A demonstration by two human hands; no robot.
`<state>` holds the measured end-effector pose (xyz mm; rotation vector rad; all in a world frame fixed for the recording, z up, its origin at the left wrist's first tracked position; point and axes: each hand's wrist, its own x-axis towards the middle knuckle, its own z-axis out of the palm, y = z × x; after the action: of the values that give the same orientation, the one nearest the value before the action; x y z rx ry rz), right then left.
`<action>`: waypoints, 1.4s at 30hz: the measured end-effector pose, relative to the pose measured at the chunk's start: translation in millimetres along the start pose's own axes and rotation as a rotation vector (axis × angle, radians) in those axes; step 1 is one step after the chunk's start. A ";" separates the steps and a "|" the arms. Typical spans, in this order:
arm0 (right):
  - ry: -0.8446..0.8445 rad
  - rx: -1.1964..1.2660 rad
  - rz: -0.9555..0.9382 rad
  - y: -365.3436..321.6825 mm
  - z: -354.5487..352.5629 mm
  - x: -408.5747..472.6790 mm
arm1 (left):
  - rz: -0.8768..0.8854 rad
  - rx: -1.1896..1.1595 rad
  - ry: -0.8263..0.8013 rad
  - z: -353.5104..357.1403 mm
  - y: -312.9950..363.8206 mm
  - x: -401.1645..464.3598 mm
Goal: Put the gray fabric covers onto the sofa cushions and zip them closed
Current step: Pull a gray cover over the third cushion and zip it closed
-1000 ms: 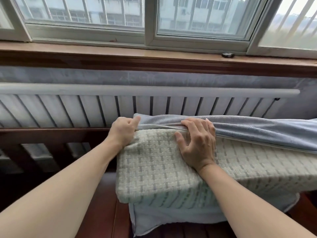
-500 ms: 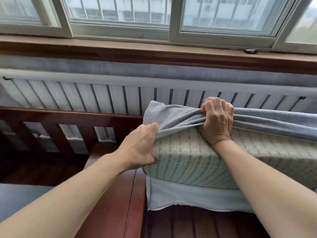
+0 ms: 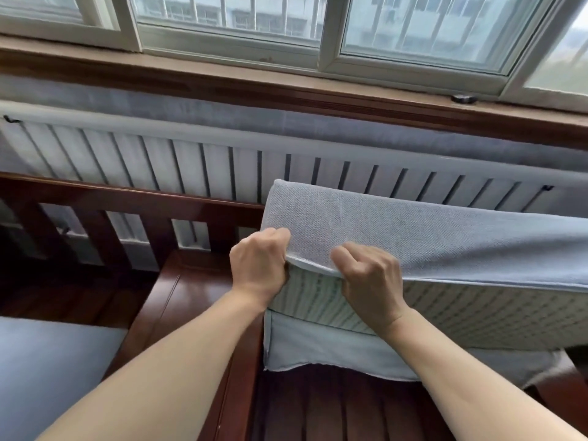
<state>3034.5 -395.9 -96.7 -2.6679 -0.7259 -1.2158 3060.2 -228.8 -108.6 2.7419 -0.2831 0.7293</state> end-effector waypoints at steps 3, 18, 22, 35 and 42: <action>0.005 -0.079 0.008 3.7 4.5 2.0 | 0.059 0.045 -0.013 -8.3 -3.6 -1.0; -0.134 -0.445 0.264 115.9 -64.8 -52.1 | 0.447 0.071 -0.333 11.2 88.4 24.1; -0.134 -0.555 0.366 159.5 -92.0 -78.4 | 0.503 0.070 -0.380 28.3 142.1 31.6; -0.138 -0.441 0.328 300.0 -144.3 -158.1 | 0.363 0.086 -0.288 83.2 336.2 35.1; -0.042 -0.301 0.183 318.5 -154.1 -163.0 | 0.352 0.113 -0.240 87.3 358.5 34.2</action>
<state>2988.4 -782.6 -86.3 -2.9268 -0.3132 -1.3148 3035.6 -597.7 -82.8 2.9238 -0.8169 0.5058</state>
